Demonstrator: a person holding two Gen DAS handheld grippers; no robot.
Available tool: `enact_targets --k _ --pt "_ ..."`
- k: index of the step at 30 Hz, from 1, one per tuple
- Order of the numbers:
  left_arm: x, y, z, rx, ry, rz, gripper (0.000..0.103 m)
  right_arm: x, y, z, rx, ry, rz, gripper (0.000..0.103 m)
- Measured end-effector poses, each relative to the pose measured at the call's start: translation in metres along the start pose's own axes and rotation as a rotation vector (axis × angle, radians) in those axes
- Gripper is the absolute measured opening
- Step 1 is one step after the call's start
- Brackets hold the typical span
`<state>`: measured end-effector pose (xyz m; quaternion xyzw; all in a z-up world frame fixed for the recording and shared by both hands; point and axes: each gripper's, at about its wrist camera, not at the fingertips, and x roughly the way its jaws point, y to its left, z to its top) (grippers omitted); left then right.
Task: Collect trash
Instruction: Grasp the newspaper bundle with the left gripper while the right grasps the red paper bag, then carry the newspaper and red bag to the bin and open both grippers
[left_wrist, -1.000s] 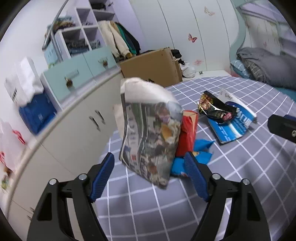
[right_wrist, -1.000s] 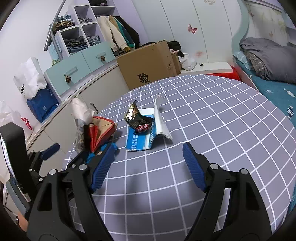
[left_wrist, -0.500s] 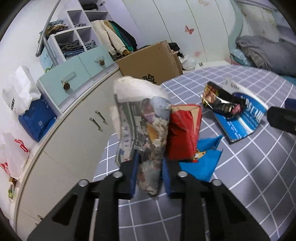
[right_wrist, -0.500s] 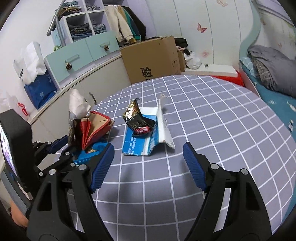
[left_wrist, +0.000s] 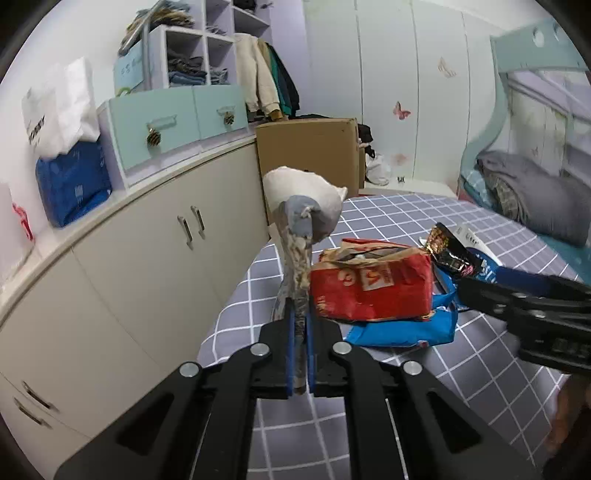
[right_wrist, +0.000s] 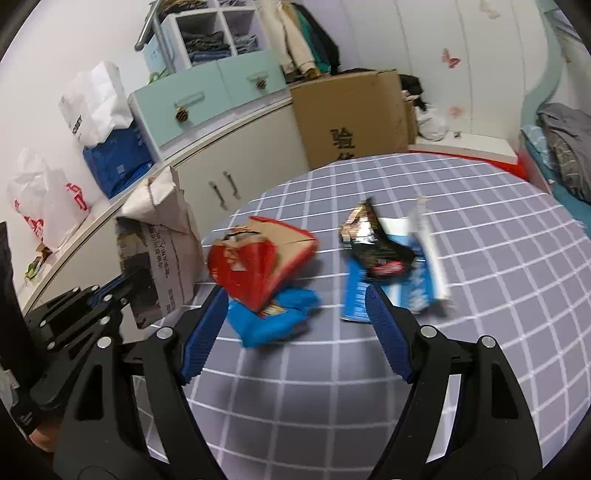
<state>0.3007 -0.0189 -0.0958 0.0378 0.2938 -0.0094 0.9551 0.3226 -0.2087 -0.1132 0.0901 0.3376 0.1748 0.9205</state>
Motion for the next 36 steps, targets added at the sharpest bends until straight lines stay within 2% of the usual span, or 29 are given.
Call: enact_targets --k 4,8,11,12,13,14,15,17,18,27,36 --pt "-0.005 0.019 -0.005 -0.055 -0.024 -0.038 0.004 0.018 0.013 0.008 0.001 0.015 0.004 0.076" --pt "-0.006 0.027 -0.01 -0.077 -0.027 -0.063 0.004 0.028 0.034 0.017 -0.093 -0.024 -0.058 0.076" --pt "-0.006 0.034 -0.013 -0.101 -0.031 -0.089 0.004 0.045 0.047 0.021 -0.166 -0.003 -0.082 0.072" --pt "-0.006 0.036 -0.014 -0.111 -0.034 -0.098 0.004 0.052 0.05 0.021 -0.186 0.014 -0.092 0.067" --pt "-0.006 0.038 -0.014 -0.116 -0.035 -0.102 0.004 0.057 0.052 0.021 -0.197 0.032 -0.101 0.048" --pt "-0.006 0.041 -0.015 -0.125 -0.038 -0.109 0.004 0.061 0.053 0.02 -0.205 0.044 -0.119 0.034" --pt "-0.007 0.044 -0.015 -0.131 -0.041 -0.115 0.004 0.061 0.054 0.019 -0.207 0.043 -0.116 0.032" --pt "-0.01 0.051 -0.016 -0.148 -0.05 -0.128 0.004 0.058 0.058 0.019 -0.215 0.028 -0.12 0.018" --pt "-0.013 0.057 -0.017 -0.165 -0.057 -0.138 0.004 0.053 0.063 0.02 -0.223 0.01 -0.128 0.016" --pt "-0.037 0.103 -0.029 -0.261 -0.107 -0.16 0.003 0.023 0.116 0.022 -0.278 -0.08 -0.09 0.014" --pt "-0.057 0.183 -0.06 -0.355 -0.1 -0.066 0.003 0.032 0.205 0.004 -0.366 -0.071 0.039 0.014"
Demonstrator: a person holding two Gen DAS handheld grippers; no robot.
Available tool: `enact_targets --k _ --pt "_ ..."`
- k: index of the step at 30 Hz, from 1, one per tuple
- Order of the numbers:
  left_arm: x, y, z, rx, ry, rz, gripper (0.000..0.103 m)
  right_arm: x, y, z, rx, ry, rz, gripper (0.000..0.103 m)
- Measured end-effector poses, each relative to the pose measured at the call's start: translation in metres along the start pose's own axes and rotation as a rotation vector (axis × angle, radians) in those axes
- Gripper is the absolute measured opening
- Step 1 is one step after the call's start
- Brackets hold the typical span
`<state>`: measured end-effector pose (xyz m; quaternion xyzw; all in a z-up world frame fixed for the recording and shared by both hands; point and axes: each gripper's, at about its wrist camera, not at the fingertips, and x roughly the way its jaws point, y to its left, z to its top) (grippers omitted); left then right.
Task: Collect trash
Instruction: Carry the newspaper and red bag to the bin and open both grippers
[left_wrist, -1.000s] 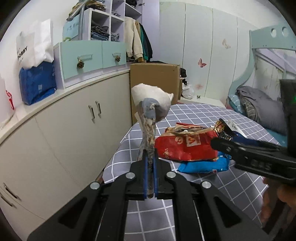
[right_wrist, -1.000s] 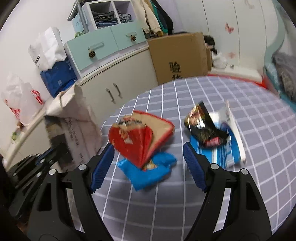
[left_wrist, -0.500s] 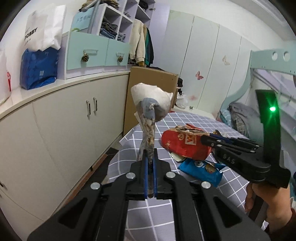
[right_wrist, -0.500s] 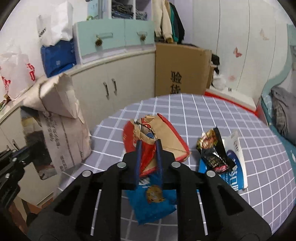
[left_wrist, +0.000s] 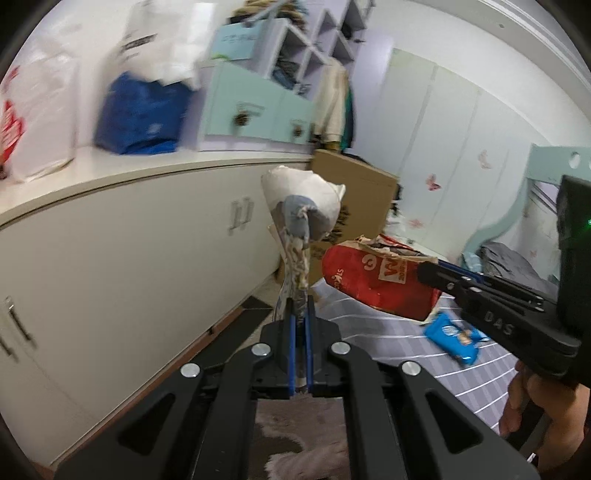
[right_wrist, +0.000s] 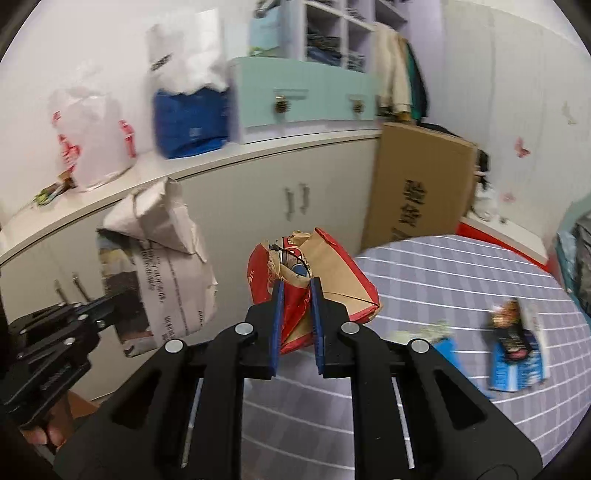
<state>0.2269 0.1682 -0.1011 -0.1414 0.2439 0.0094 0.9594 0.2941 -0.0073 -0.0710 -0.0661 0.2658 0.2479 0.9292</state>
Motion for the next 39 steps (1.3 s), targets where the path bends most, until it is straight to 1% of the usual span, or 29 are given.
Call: enact_targets --k 4,9,12,15,17,21,26,28,31,36,39 --pt "-0.005 0.045 -0.013 -0.041 0.029 0.076 0.003 0.02 0.045 -0.005 -0.029 0.035 0.074 0.014" --pt "-0.002 0.095 -0.037 -0.097 0.089 0.164 0.003 0.051 0.098 -0.023 -0.061 0.105 0.153 0.014" --pt "0.008 0.122 -0.056 -0.127 0.149 0.216 0.004 0.07 0.123 -0.04 -0.084 0.153 0.181 0.014" --pt "0.024 0.146 -0.078 -0.159 0.222 0.255 0.004 0.088 0.144 -0.06 -0.112 0.203 0.194 0.014" --pt "0.034 0.158 -0.09 -0.174 0.264 0.267 0.004 0.098 0.153 -0.073 -0.126 0.235 0.198 0.014" --pt "0.061 0.177 -0.114 -0.192 0.356 0.295 0.004 0.117 0.16 -0.094 -0.139 0.286 0.186 0.014" --pt "0.077 0.184 -0.142 -0.198 0.425 0.306 0.004 0.138 0.159 -0.113 -0.148 0.333 0.158 0.014" --pt "0.087 0.186 -0.148 -0.195 0.45 0.309 0.004 0.145 0.156 -0.118 -0.141 0.346 0.15 0.014" --pt "0.098 0.186 -0.154 -0.189 0.475 0.307 0.004 0.151 0.154 -0.123 -0.138 0.354 0.135 0.014" --pt "0.117 0.185 -0.153 -0.183 0.496 0.304 0.005 0.159 0.148 -0.126 -0.129 0.357 0.117 0.014" --pt "0.121 0.185 -0.149 -0.18 0.489 0.306 0.009 0.162 0.146 -0.128 -0.122 0.36 0.11 0.014"
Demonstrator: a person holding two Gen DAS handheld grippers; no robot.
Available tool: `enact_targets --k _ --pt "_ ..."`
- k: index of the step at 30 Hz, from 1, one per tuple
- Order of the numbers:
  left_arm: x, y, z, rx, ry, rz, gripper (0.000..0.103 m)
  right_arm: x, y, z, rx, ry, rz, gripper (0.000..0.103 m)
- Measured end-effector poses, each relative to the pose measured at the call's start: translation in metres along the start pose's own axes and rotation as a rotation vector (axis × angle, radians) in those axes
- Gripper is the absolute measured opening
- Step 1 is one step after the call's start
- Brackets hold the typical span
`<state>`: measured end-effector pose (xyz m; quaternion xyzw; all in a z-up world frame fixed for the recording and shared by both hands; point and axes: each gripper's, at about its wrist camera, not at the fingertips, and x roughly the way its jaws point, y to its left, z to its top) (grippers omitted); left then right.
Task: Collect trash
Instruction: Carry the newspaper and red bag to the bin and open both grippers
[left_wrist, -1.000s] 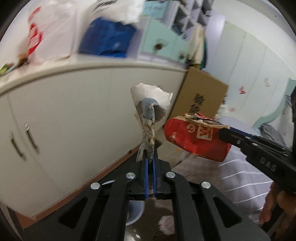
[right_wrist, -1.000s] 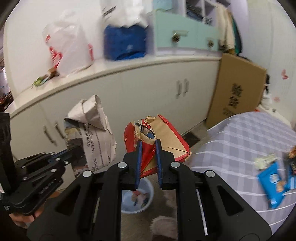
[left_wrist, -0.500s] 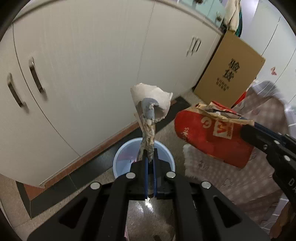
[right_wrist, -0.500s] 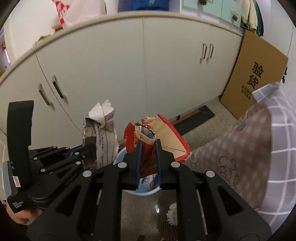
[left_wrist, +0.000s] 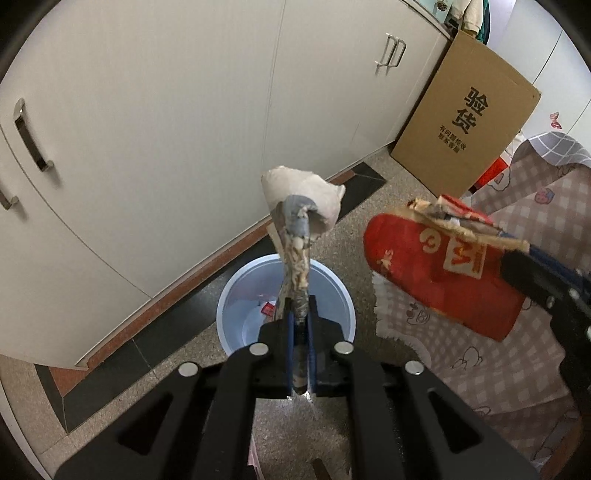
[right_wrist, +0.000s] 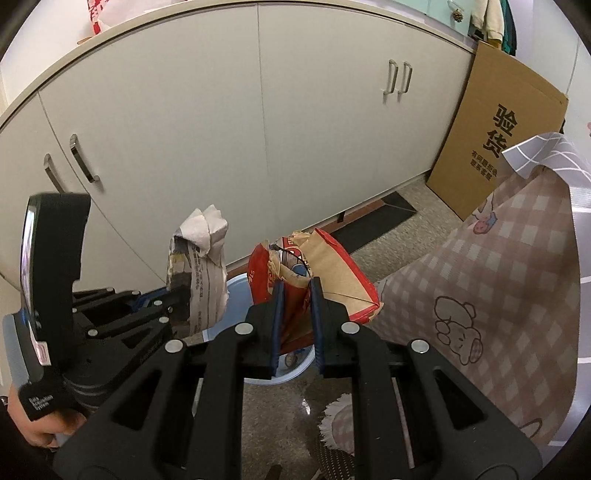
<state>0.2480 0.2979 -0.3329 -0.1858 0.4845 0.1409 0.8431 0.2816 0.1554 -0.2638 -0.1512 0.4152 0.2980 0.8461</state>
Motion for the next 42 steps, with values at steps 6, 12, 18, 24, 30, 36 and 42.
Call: enact_targets --k 6,12,18,24,30,36,42 --pt "-0.005 0.003 -0.001 -0.006 -0.011 0.037 0.048 0.002 0.0 -0.002 0.009 0.007 0.002 0.014" --pt "-0.012 0.004 -0.003 0.005 -0.008 0.053 0.055 0.003 0.0 0.0 0.006 0.008 0.007 0.014" --pt "-0.018 0.007 -0.004 -0.002 -0.016 0.056 0.059 0.002 0.002 0.0 0.004 0.006 0.005 0.014" --pt "-0.02 0.01 -0.006 -0.009 -0.017 0.062 0.06 -0.002 0.008 0.002 -0.003 -0.001 0.007 0.014" --pt "-0.021 0.022 -0.007 -0.031 -0.019 0.077 0.062 -0.001 0.017 0.007 -0.004 -0.012 0.022 0.014" --pt "-0.024 0.04 -0.007 -0.084 -0.028 0.102 0.064 0.002 0.022 0.012 0.016 -0.044 0.05 0.015" --pt "-0.027 0.047 -0.007 -0.122 -0.033 0.124 0.064 0.011 0.022 0.018 0.063 -0.06 0.074 0.05"
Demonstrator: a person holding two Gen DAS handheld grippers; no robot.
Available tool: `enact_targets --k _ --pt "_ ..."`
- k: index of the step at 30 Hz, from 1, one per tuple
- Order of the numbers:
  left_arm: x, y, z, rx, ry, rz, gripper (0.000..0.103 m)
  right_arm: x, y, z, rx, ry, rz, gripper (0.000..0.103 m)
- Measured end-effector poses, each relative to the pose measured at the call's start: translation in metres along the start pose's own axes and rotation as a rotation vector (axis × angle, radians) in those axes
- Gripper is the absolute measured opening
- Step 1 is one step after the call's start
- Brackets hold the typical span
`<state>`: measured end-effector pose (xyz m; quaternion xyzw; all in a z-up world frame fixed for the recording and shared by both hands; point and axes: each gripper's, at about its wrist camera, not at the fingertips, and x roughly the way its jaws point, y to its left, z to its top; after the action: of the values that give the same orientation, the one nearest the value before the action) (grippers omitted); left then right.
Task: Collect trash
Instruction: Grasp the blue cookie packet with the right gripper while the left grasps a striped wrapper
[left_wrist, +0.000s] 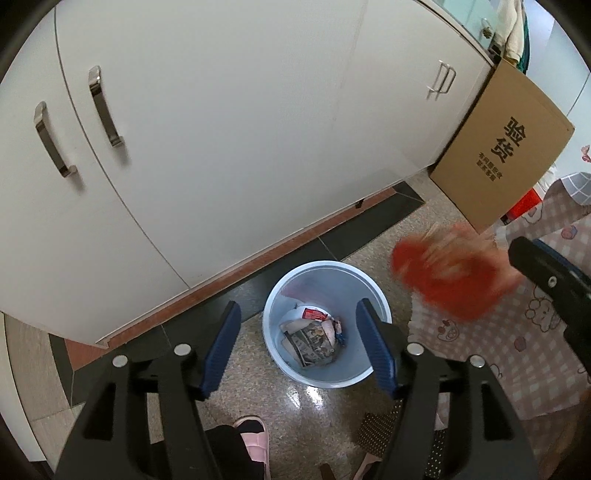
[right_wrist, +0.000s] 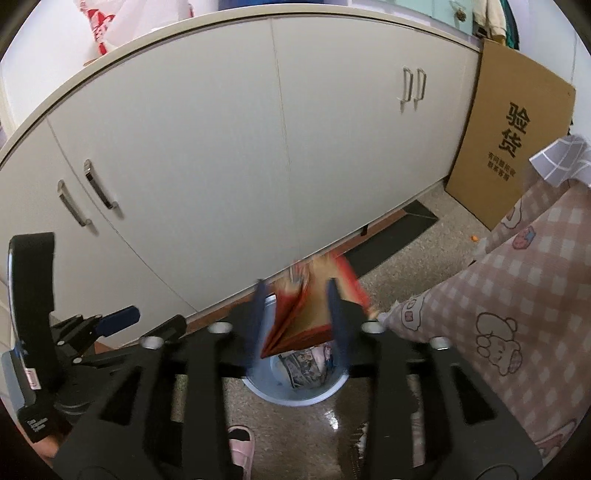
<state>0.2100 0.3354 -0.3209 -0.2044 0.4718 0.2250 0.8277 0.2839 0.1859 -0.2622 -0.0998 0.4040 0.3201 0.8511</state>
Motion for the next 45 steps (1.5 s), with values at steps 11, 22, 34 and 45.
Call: enact_targets --k 11,22,34,45 --pt "-0.033 -0.008 0.004 -0.005 -0.044 -0.039 0.064 -0.03 -0.007 0.004 0.009 -0.022 0.012 0.051" --pt "-0.134 -0.043 0.016 0.023 -0.236 -0.11 0.068 -0.122 -0.033 0.022 0.072 -0.182 0.027 0.056" --pt "-0.199 -0.177 0.0 0.25 -0.287 -0.269 0.071 -0.225 -0.145 -0.003 0.207 -0.292 -0.129 0.08" --pt "-0.191 -0.287 -0.022 0.435 -0.192 -0.364 0.072 -0.241 -0.268 -0.036 0.281 -0.149 -0.348 0.087"
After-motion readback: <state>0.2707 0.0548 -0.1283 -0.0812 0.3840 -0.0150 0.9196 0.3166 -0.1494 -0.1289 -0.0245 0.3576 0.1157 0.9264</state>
